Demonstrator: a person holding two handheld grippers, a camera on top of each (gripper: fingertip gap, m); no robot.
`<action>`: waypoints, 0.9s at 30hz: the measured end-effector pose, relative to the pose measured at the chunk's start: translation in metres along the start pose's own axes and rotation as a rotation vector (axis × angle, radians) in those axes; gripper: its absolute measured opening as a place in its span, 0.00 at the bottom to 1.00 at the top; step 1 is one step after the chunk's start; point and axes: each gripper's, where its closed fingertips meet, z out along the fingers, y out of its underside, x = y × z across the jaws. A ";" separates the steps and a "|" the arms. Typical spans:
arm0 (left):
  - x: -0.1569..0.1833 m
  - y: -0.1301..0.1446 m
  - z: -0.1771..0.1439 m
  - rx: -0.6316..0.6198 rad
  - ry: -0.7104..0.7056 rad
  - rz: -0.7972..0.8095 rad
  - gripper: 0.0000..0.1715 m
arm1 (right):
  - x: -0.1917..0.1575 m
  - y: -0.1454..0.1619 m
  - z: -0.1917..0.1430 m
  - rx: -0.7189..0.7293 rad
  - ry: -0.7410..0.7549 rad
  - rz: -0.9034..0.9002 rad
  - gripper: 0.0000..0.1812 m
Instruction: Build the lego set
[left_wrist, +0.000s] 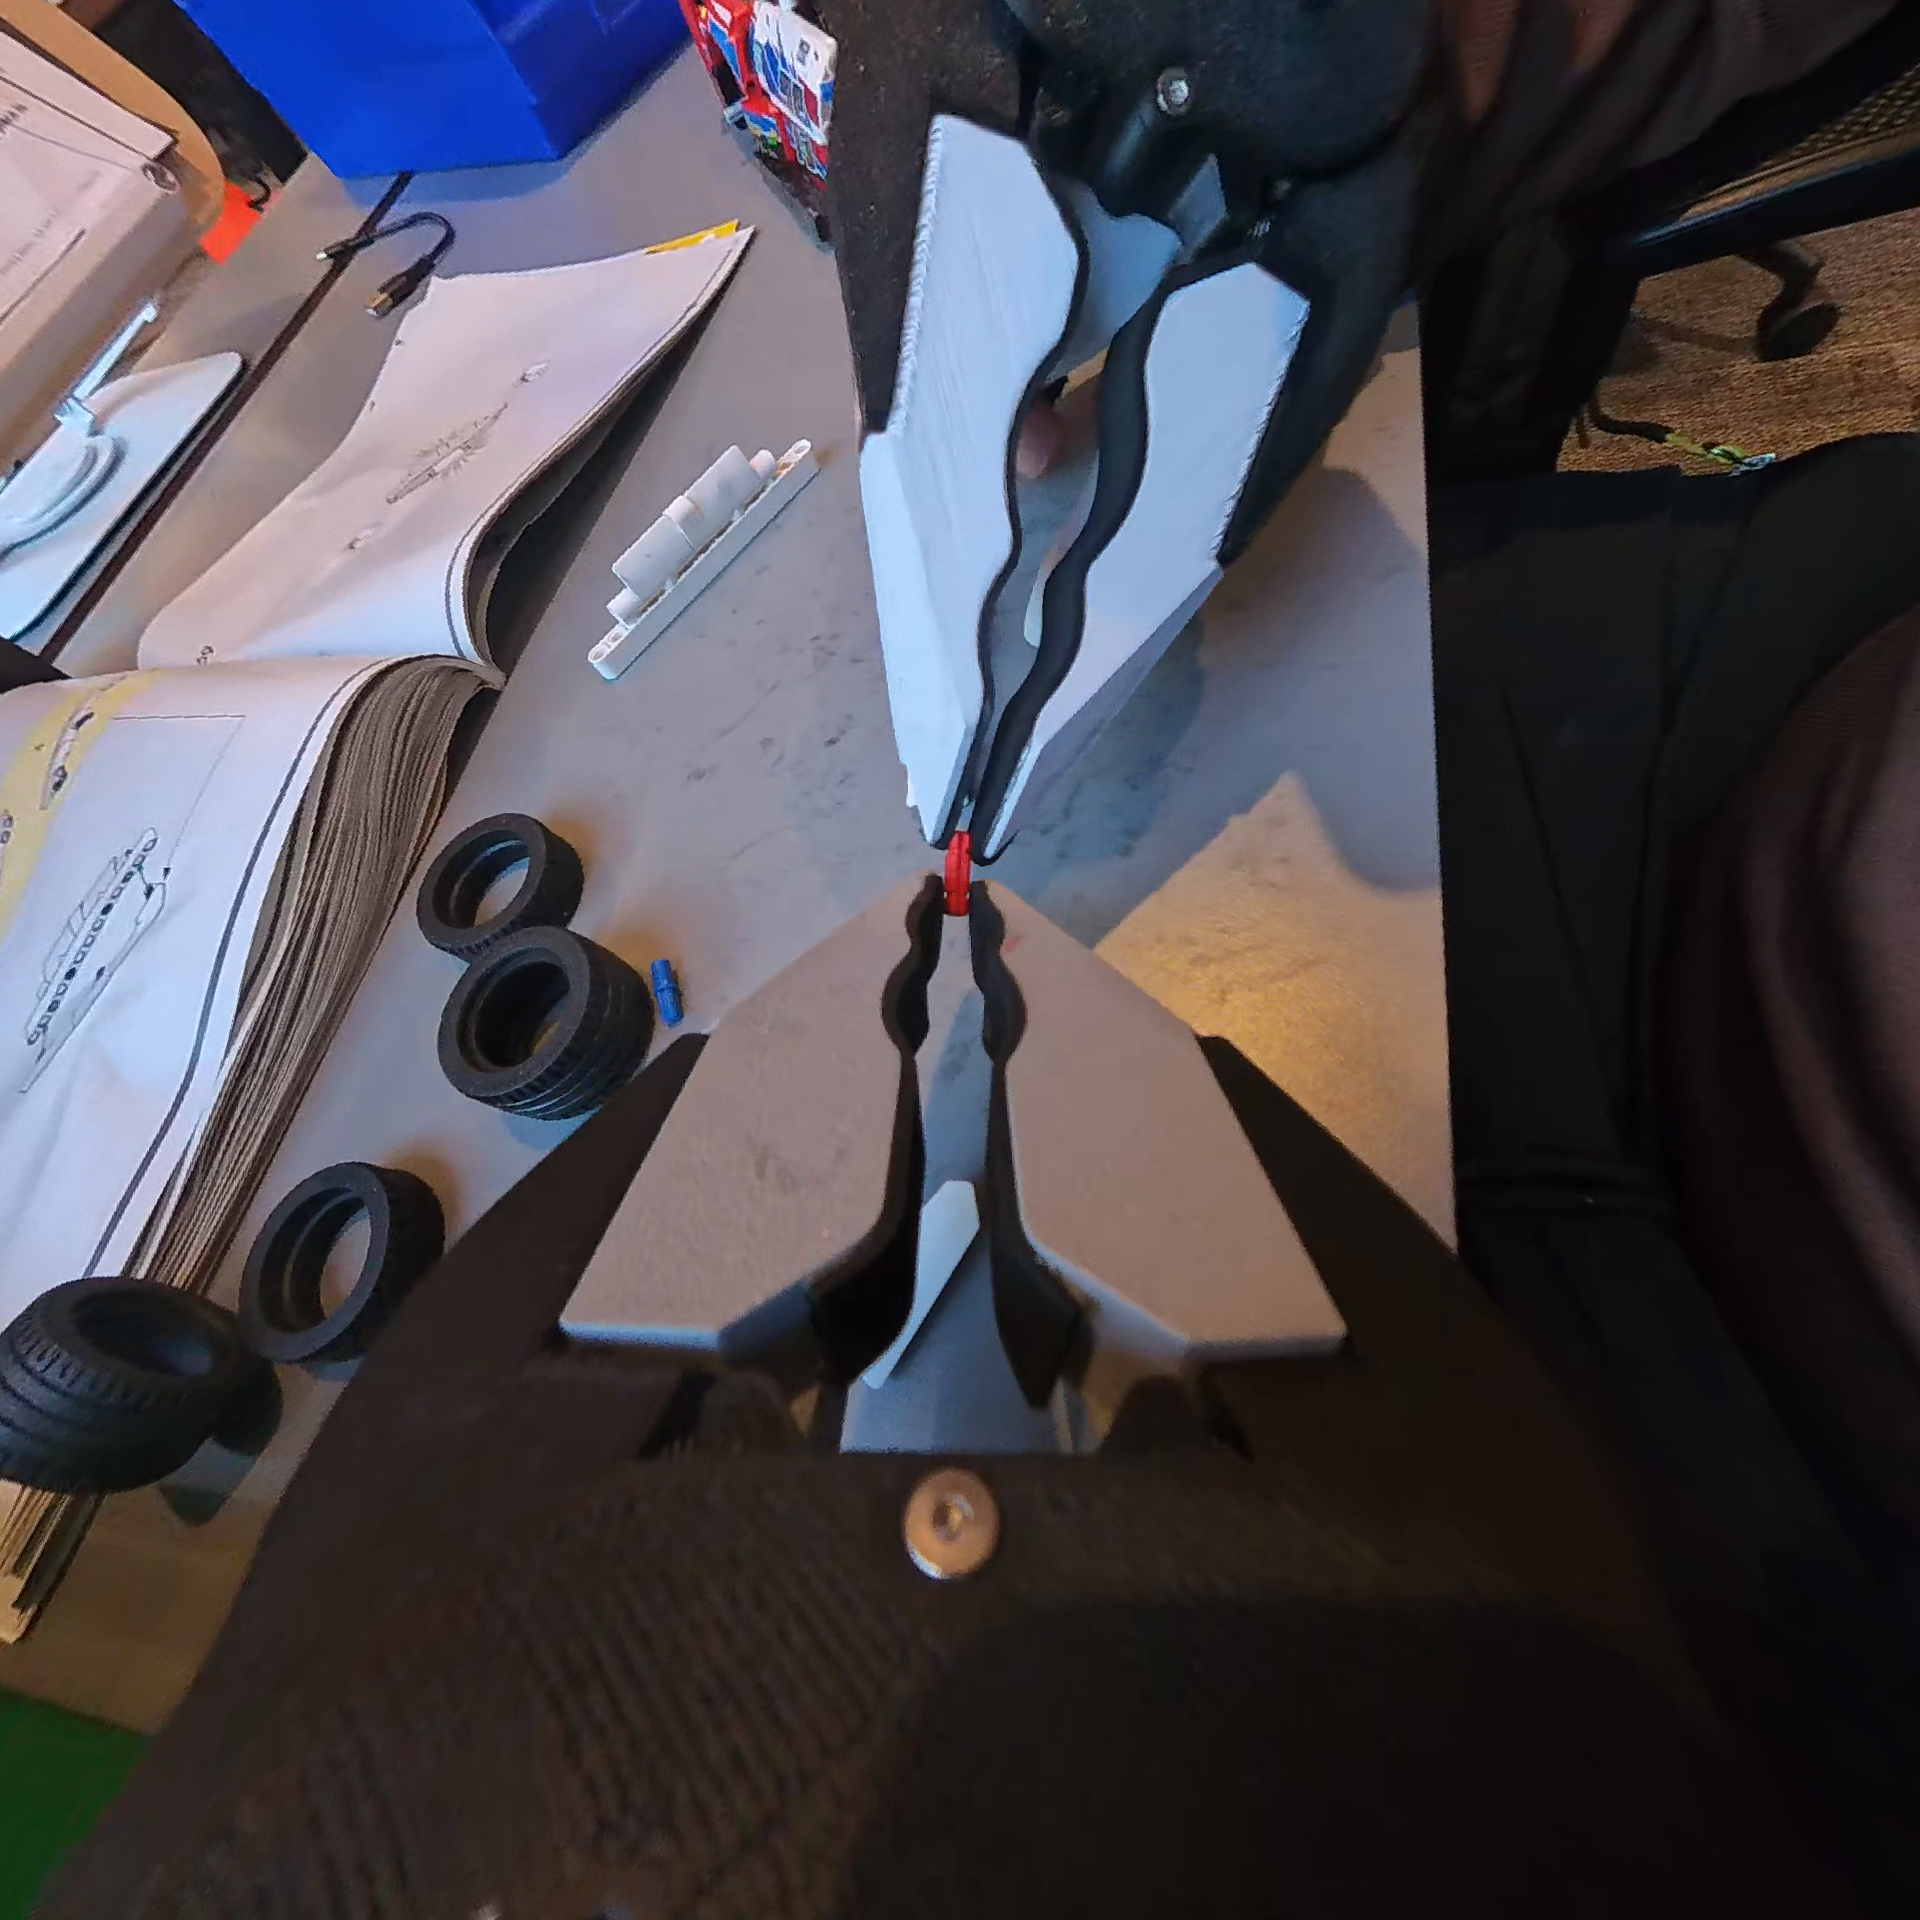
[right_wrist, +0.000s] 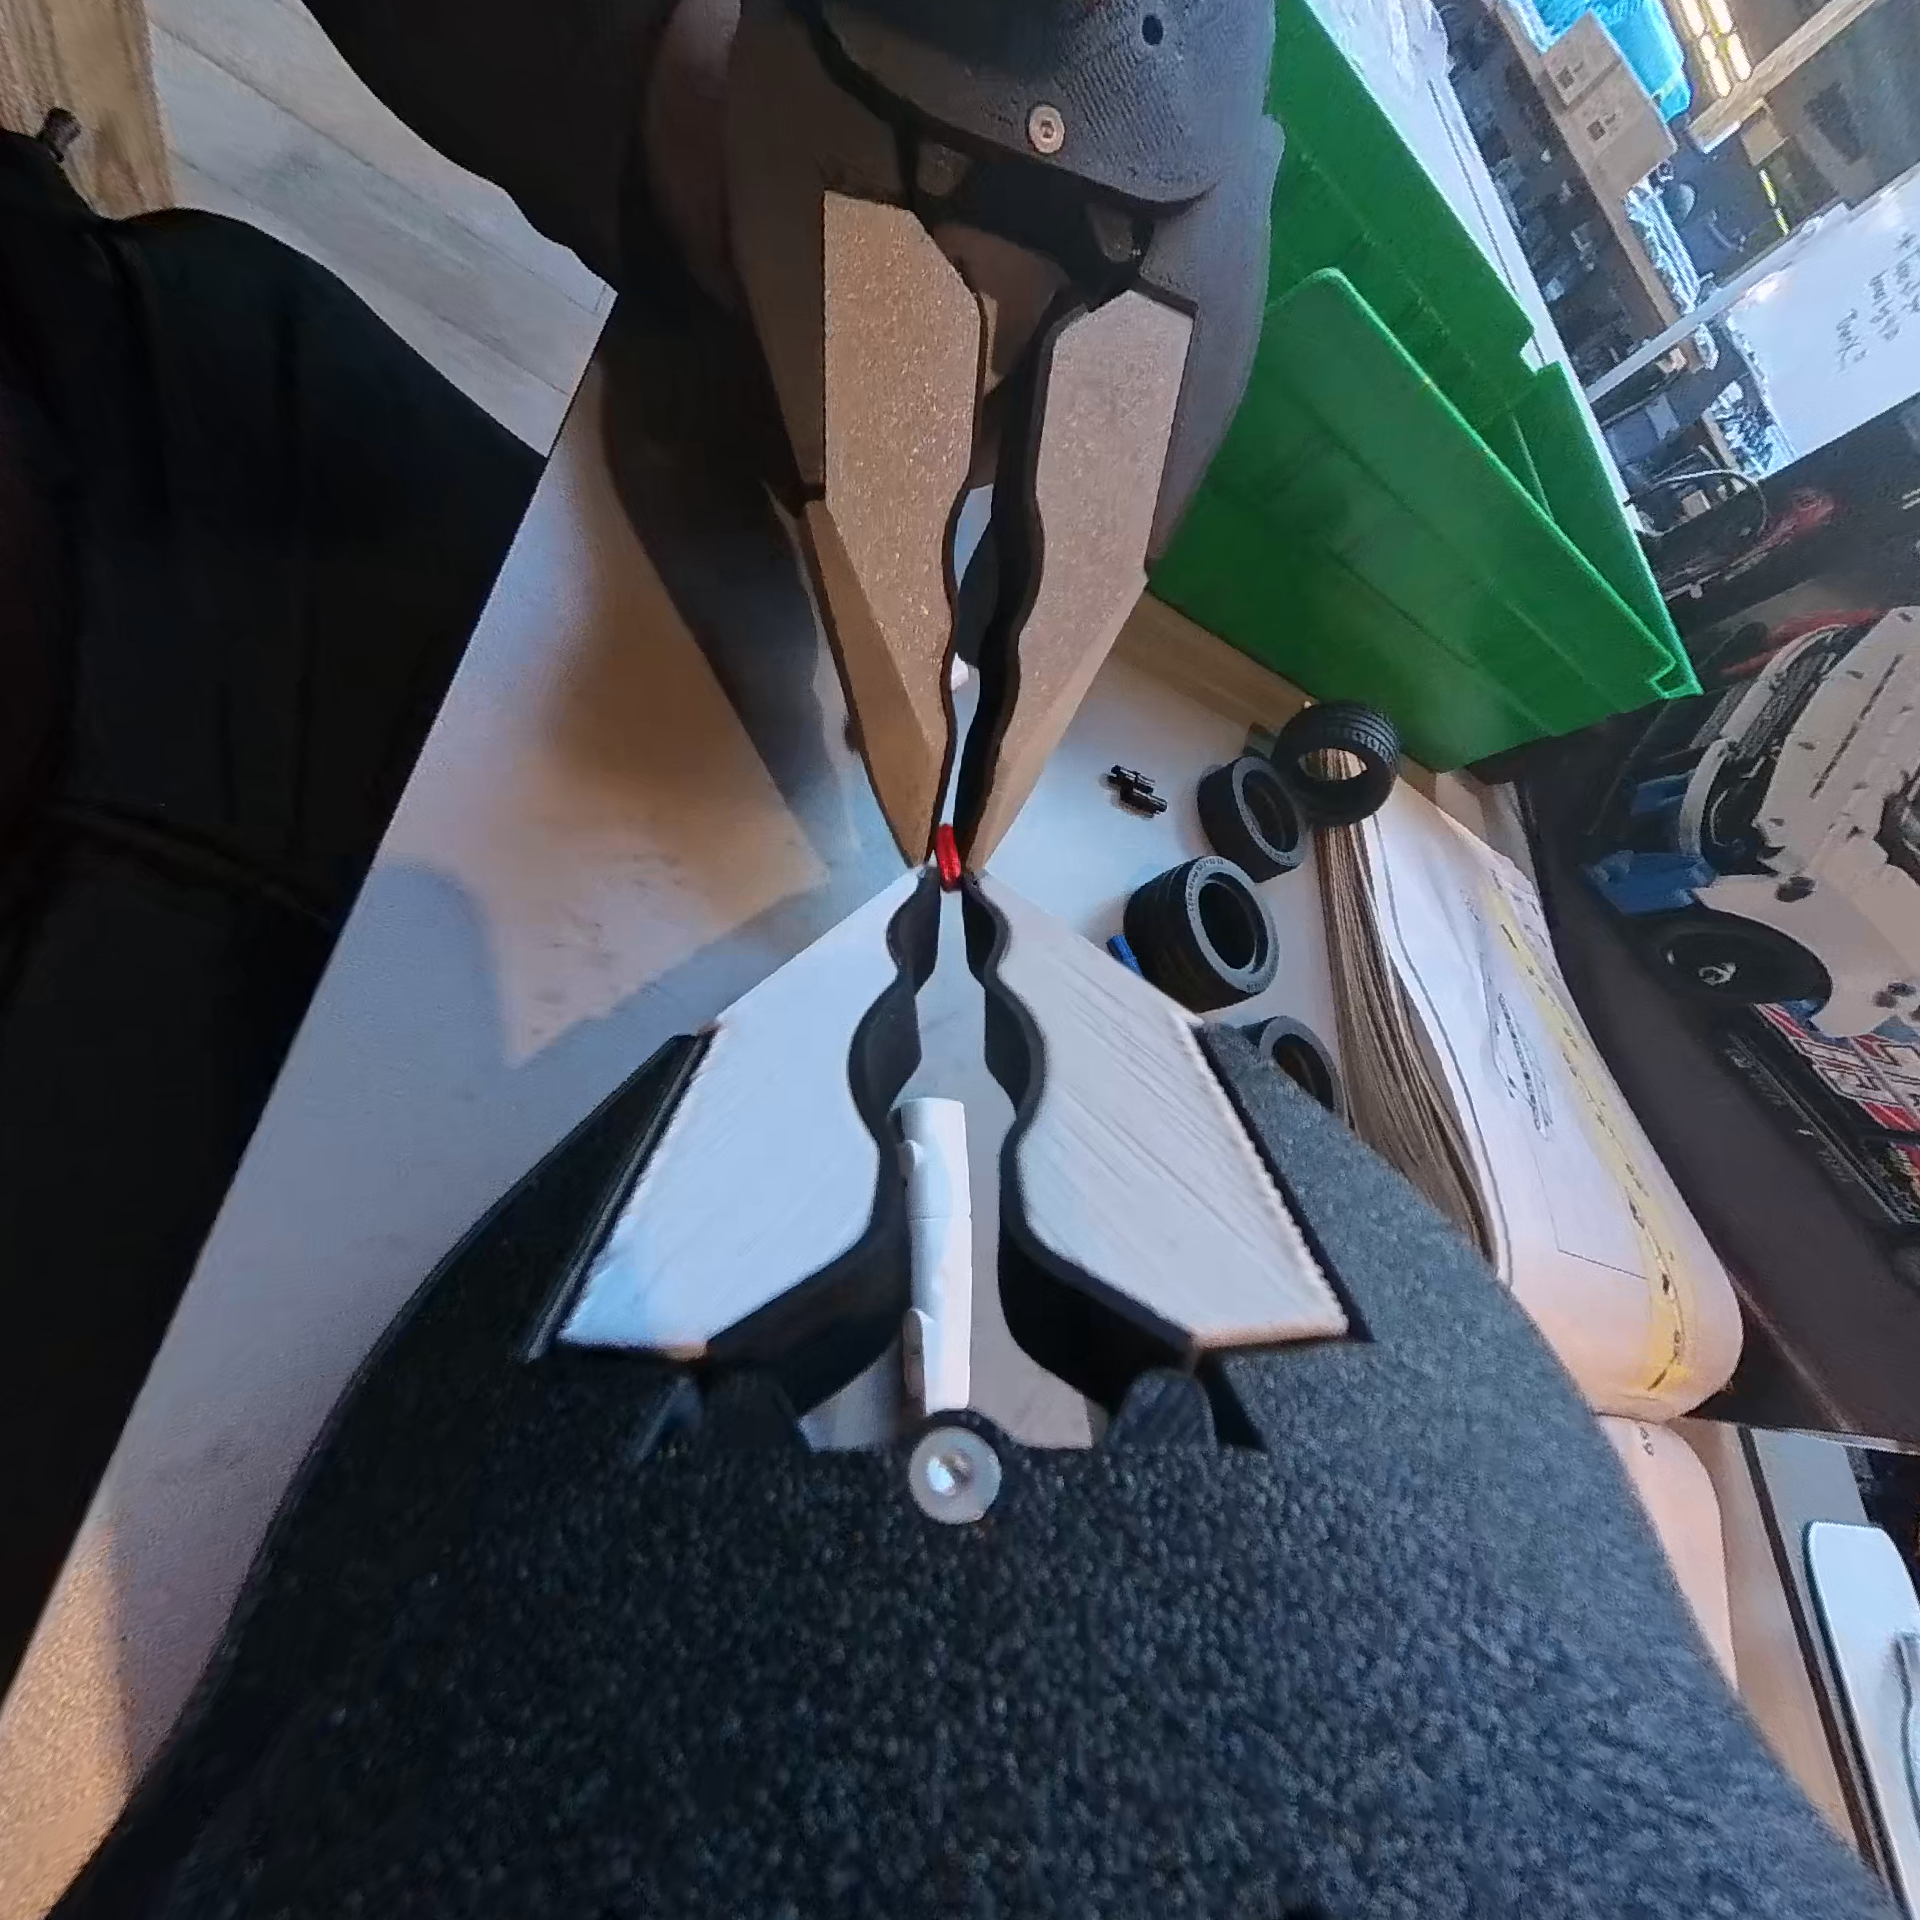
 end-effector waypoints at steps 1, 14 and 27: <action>0.000 0.000 0.000 0.003 -0.004 0.000 0.01 | 0.000 0.002 0.001 -0.005 -0.001 0.006 0.02; -0.007 0.023 0.021 -0.194 -0.014 -0.032 0.01 | 0.004 0.060 -0.022 -0.232 -0.120 0.388 0.25; -0.003 0.013 0.038 -0.177 0.073 -0.010 0.01 | -0.006 0.063 -0.019 -0.209 -0.281 0.544 0.09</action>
